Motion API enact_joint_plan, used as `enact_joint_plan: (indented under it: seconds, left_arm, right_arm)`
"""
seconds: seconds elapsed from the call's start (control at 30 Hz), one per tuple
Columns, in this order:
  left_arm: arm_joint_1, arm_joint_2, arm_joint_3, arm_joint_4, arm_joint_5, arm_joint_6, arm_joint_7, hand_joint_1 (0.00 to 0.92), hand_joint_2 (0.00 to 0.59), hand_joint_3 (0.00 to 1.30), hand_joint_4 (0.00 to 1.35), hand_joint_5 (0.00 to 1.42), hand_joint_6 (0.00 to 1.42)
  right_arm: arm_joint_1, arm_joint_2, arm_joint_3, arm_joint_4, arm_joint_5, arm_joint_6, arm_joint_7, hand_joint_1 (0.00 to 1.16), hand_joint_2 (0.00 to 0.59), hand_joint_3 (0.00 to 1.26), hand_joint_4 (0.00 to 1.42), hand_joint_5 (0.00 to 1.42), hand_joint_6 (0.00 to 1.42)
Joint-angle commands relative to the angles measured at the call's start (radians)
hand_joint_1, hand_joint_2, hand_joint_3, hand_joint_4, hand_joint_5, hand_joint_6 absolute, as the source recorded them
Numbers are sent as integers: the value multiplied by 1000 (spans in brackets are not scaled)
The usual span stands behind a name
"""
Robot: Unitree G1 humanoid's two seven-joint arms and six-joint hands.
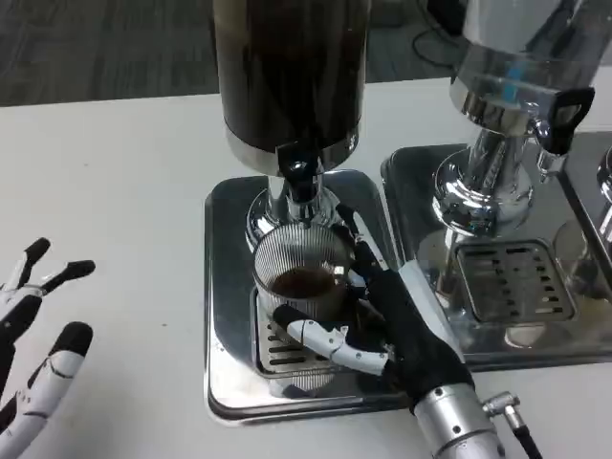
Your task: Grasp the cup under the faucet to collect the drink, then remove the cup.
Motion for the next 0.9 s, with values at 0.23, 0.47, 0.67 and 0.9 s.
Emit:
enact_joint_plan:
  seconds: [0.23,0.47,0.67,0.9]
  left_arm:
    - [18,-5,5,-10,-18,-3,15,0,241,282,0,159,8]
    - [20,-11,6,-17,-19,1,17,0,242,282,0,159,16]
    - [25,-14,9,-18,-22,2,18,0,241,282,0,159,20]
    - [25,-15,8,-17,-21,6,23,0,241,282,0,159,22]
  right_arm:
    - [16,20,12,35,-18,19,-28,746,177,83,252,332,520]
    - [9,24,10,52,-17,2,-46,770,180,256,336,403,575]
    - [8,29,9,65,-23,-18,-77,779,183,320,381,434,623]
    - [14,35,5,69,-38,-50,-129,818,183,393,441,498,702]
